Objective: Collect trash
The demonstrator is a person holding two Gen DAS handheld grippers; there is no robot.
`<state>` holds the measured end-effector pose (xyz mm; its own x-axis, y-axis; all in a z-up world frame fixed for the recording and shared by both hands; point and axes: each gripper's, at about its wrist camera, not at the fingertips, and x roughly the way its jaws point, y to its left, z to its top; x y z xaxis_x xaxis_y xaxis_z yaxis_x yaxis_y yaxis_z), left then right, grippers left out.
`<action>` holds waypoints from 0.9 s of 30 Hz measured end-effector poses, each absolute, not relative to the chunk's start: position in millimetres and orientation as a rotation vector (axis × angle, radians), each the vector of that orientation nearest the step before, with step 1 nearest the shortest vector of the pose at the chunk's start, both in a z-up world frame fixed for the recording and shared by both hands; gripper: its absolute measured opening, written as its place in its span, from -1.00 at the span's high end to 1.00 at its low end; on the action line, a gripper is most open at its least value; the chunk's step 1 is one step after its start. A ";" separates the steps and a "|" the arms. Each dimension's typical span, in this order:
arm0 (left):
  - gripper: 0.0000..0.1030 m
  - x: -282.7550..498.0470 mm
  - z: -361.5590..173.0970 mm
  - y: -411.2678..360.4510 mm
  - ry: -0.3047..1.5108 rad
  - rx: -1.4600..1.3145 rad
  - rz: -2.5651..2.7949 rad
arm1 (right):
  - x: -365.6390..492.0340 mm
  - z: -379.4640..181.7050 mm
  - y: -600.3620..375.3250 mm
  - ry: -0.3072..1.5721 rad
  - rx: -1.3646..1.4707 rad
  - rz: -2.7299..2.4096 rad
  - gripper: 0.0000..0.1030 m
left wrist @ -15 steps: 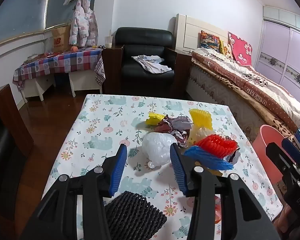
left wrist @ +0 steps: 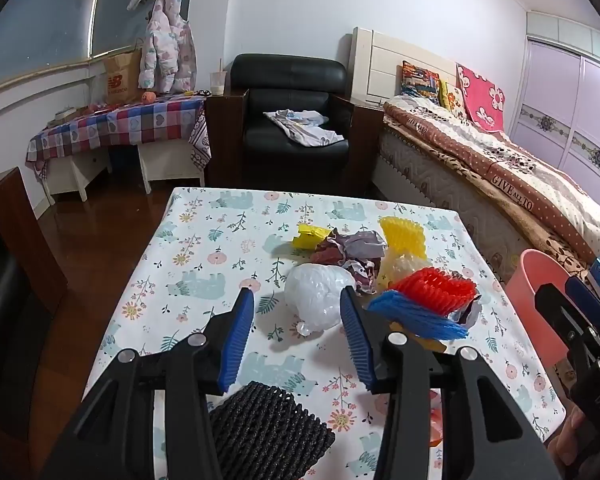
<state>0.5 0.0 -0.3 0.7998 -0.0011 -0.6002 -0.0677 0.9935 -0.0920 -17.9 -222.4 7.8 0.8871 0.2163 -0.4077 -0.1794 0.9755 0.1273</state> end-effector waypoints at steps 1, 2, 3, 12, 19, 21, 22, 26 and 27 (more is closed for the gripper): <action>0.14 0.4 -0.3 0.0 0.643 -0.111 0.036 | -18.0 8.1 -222.2 0.434 0.087 0.206 -0.74; 0.14 0.4 -0.4 0.1 0.644 -0.111 0.035 | -17.7 7.8 -222.7 0.434 0.087 0.206 -0.74; 0.14 0.3 -0.5 0.2 0.643 -0.111 0.034 | -17.8 7.7 -222.7 0.435 0.087 0.206 -0.74; 0.14 2.4 -4.9 3.9 0.649 -0.115 0.033 | -19.5 7.3 -218.8 0.439 0.083 0.212 -0.74; 0.14 17.9 -17.5 14.1 0.690 -0.157 -0.013 | -19.1 3.5 -215.0 0.446 0.073 0.230 -0.68; 0.14 23.4 -20.5 15.6 0.702 -0.165 -0.033 | -18.5 2.3 -214.8 0.450 0.070 0.239 -0.66; 0.14 27.6 -22.7 15.5 0.712 -0.164 -0.049 | -17.6 1.2 -214.3 0.454 0.069 0.244 -0.65; 0.14 46.3 -29.9 11.8 0.742 -0.138 -0.065 | -12.6 -3.9 -214.5 0.474 0.076 0.267 -0.60; 0.14 51.5 -32.5 11.8 0.758 -0.143 -0.071 | -11.1 -4.7 -215.4 0.482 0.080 0.274 -0.57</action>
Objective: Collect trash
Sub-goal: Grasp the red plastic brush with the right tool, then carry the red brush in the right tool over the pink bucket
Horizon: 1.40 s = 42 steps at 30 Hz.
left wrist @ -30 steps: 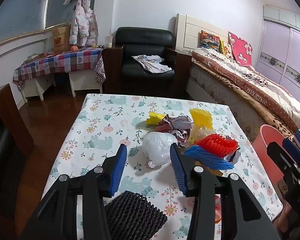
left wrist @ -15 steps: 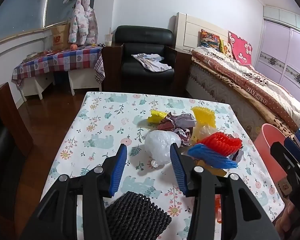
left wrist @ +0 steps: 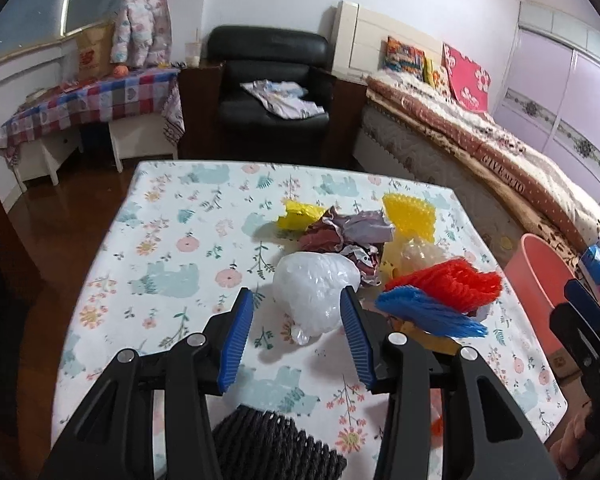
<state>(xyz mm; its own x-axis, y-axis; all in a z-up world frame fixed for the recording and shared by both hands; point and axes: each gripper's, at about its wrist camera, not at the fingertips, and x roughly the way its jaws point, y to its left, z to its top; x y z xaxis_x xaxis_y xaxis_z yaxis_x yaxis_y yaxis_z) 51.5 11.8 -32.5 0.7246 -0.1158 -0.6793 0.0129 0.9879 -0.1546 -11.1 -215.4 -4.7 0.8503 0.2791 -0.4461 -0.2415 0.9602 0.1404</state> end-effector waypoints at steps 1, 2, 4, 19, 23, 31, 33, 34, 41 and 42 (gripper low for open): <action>0.14 57.5 -36.0 11.6 0.776 -0.156 -0.081 | -9.2 -5.6 -215.4 0.488 0.084 0.281 -0.55; 0.14 62.4 -40.1 12.3 0.790 -0.167 -0.085 | -7.2 -6.5 -215.9 0.496 0.089 0.288 -0.54; 0.14 72.1 -47.8 11.4 0.814 -0.172 -0.083 | -2.3 -8.4 -216.2 0.512 0.105 0.307 -0.51; 0.91 71.3 -51.9 12.5 0.802 -0.163 -0.141 | 39.9 -24.3 -196.5 0.633 0.166 0.447 0.04; 0.91 64.3 -43.5 17.4 0.782 -0.179 -0.139 | 42.5 -29.1 -192.1 0.670 0.184 0.478 0.41; 0.91 46.6 -20.6 19.4 0.721 -0.202 -0.142 | 25.4 -9.8 -196.9 0.608 0.207 0.493 0.82; 0.91 42.9 -14.2 17.9 0.705 -0.205 -0.146 | 20.1 -0.4 -202.7 0.583 0.224 0.499 0.82; 0.91 40.3 -9.2 16.3 0.694 -0.208 -0.149 | 16.8 5.3 -206.8 0.568 0.234 0.502 0.82; 0.91 28.3 21.0 -4.9 0.628 -0.193 -0.196 | 0.2 35.3 -242.4 0.486 0.312 0.476 0.82; 0.91 27.7 25.1 -9.4 0.620 -0.192 -0.205 | -1.6 38.3 -249.2 0.473 0.321 0.463 0.82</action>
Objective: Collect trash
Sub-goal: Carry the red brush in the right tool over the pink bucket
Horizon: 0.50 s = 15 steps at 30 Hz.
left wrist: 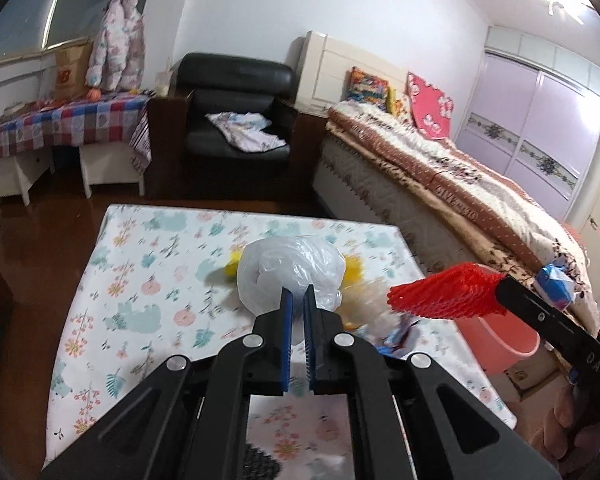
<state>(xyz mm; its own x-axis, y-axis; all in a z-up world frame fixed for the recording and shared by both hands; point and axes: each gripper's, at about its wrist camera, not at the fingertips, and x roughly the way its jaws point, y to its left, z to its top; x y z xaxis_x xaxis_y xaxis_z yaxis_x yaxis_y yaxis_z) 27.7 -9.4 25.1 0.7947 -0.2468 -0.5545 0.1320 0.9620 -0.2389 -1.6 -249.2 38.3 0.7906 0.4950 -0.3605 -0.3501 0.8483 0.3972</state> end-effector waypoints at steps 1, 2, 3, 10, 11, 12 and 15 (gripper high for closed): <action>0.91 27.0 29.6 -15.0 0.612 -0.192 -0.219 | -3.3 40.4 -253.3 0.462 0.325 0.451 0.82; 0.91 26.6 33.9 -22.1 0.603 -0.189 -0.232 | -5.7 43.4 -261.5 0.445 0.328 0.427 0.82; 0.91 26.7 36.9 -28.3 0.597 -0.185 -0.244 | -6.3 44.3 -267.6 0.436 0.329 0.409 0.82; 0.91 33.7 47.8 -82.5 0.577 -0.154 -0.342 | -13.3 39.7 -324.4 0.408 0.375 0.239 0.82; 0.91 35.4 48.0 -89.8 0.578 -0.153 -0.356 | -14.6 37.5 -334.6 0.411 0.384 0.209 0.82; 0.91 37.2 47.7 -97.0 0.580 -0.150 -0.370 | -15.1 35.2 -342.3 0.414 0.390 0.186 0.82; 0.91 42.2 46.0 -126.1 0.588 -0.135 -0.421 | -19.2 27.2 -362.1 0.417 0.395 0.118 0.82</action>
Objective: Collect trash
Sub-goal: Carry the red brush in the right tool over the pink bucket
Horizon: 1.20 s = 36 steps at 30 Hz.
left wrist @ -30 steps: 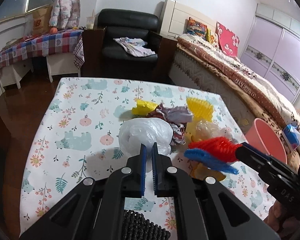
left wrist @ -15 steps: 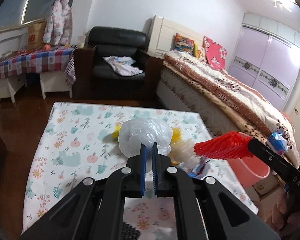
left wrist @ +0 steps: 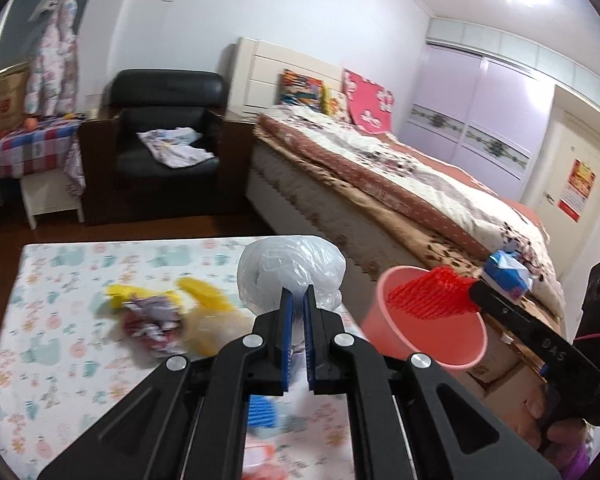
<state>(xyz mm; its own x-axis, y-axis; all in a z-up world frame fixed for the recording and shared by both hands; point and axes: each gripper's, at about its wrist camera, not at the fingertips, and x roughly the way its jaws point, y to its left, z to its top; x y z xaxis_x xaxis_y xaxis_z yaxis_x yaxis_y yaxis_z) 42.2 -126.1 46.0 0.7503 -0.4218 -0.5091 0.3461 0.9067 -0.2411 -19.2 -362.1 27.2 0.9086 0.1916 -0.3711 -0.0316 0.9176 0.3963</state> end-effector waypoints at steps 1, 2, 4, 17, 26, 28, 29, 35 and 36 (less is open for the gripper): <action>0.91 43.4 44.8 -134.4 0.590 -0.128 -0.433 | -20.1 25.5 -366.6 0.420 0.397 0.100 0.82; 0.91 44.6 42.8 -141.9 0.594 -0.121 -0.445 | -21.0 23.0 -373.9 0.421 0.400 0.076 0.82; 0.91 47.6 39.7 -159.8 0.605 -0.110 -0.476 | -21.9 18.0 -385.1 0.425 0.407 0.043 0.82; 0.91 61.1 10.2 -263.3 0.711 -0.034 -0.652 | -19.4 -22.6 -439.4 0.484 0.487 -0.087 0.82; 0.86 73.2 -19.3 -310.6 0.777 0.012 -0.690 | -15.9 -40.9 -458.8 0.531 0.501 -0.123 0.82; 0.73 76.0 -24.5 -313.3 0.788 0.008 -0.687 | -15.5 -43.8 -461.7 0.536 0.505 -0.127 0.82; 0.65 76.8 -26.0 -314.0 0.795 0.005 -0.690 | -15.2 -45.5 -463.0 0.539 0.509 -0.128 0.82; 0.17 77.6 -23.5 -307.1 0.788 -0.008 -0.674 | -13.3 -49.0 -463.8 0.543 0.506 -0.134 0.81; 0.14 77.5 -22.3 -305.4 0.788 -0.013 -0.670 | -13.2 -48.8 -463.7 0.543 0.500 -0.137 0.81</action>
